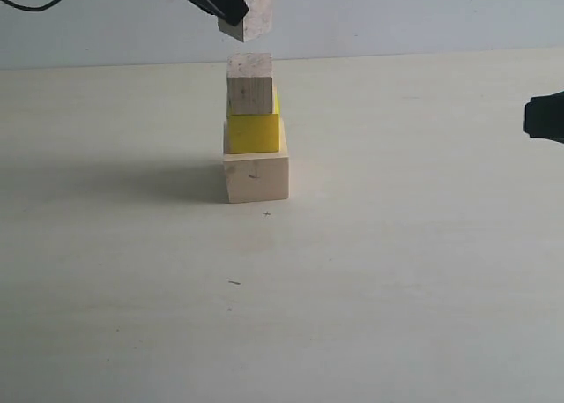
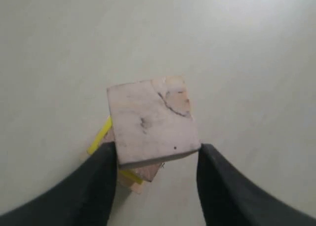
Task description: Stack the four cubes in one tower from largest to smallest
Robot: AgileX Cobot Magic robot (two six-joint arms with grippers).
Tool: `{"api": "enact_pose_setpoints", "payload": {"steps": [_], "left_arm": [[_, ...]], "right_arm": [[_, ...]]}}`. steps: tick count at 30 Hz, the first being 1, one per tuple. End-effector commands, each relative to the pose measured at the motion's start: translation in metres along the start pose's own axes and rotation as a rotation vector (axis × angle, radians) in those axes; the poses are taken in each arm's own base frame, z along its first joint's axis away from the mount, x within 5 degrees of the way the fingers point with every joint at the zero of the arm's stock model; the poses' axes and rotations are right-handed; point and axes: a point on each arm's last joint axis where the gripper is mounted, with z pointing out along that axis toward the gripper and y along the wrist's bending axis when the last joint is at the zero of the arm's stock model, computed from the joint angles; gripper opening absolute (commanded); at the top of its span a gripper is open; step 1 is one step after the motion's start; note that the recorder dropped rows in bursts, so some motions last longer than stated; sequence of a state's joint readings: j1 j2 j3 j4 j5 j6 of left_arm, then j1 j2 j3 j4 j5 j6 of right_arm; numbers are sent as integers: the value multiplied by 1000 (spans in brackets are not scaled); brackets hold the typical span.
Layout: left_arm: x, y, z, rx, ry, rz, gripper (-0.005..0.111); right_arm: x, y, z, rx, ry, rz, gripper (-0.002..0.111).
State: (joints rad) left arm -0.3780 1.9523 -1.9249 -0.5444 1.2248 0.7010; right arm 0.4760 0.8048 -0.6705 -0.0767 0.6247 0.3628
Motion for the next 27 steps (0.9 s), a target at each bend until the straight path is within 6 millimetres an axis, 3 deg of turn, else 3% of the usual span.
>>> {"api": "enact_pose_setpoints", "payload": {"steps": [1, 11, 24, 27], "left_arm": [[-1, 0, 4, 15, -10, 42, 0], [0, 2, 6, 6, 2, 283, 0], [0, 4, 11, 26, -1, 145, 0], [-1, 2, 9, 29, -13, 236, 0]], "right_arm": [[0, 0, -1, -5, -17, 0, 0], [0, 0, -1, -6, -16, 1, 0], [0, 0, -1, -6, -16, 1, 0], [0, 0, -1, -6, -16, 1, 0]]}}
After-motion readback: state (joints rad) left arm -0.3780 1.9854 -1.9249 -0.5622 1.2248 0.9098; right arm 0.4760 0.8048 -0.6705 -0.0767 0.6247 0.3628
